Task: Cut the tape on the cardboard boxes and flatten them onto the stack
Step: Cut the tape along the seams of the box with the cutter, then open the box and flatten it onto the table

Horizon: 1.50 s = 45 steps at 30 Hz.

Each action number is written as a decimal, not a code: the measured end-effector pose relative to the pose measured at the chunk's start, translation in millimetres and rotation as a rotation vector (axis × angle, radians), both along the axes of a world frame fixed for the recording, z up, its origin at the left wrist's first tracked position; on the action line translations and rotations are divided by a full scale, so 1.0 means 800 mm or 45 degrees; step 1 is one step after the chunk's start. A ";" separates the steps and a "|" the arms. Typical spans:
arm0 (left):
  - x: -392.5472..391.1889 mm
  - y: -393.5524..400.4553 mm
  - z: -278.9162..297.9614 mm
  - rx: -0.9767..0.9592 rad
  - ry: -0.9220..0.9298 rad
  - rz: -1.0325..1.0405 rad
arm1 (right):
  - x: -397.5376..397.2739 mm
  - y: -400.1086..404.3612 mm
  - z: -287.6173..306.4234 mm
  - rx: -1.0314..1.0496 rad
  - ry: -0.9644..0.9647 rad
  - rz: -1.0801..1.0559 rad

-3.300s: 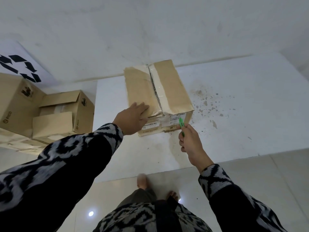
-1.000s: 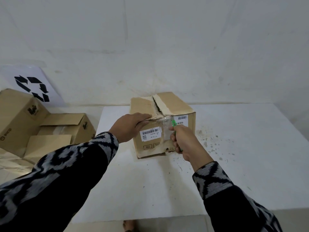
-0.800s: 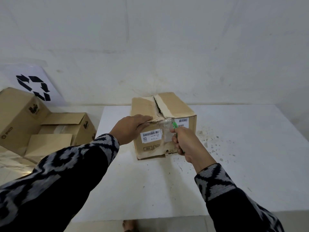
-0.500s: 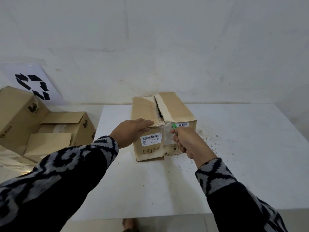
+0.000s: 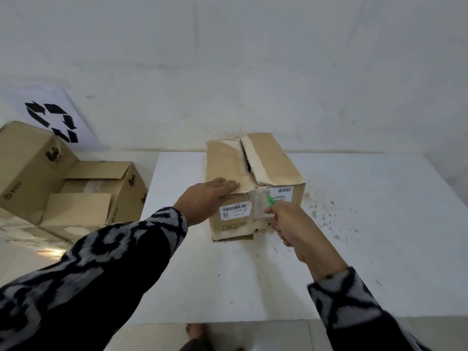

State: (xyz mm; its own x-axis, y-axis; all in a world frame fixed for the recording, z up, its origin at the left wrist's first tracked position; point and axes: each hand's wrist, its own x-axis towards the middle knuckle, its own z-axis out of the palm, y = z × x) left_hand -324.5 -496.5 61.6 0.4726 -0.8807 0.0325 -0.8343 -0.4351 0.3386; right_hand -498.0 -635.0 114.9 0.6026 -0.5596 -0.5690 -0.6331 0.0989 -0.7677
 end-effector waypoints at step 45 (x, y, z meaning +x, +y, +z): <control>-0.096 0.039 -0.079 -0.767 0.650 1.003 | -0.109 -0.082 -0.210 -0.831 0.204 -0.925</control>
State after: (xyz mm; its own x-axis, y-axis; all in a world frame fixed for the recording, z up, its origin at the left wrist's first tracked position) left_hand -401.3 -465.1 -1.5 0.9720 -0.2350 -0.0043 -0.1001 -0.4304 0.8971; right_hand -585.5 -700.3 -53.2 -0.0687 -0.9957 -0.0624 -0.6873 0.0925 -0.7205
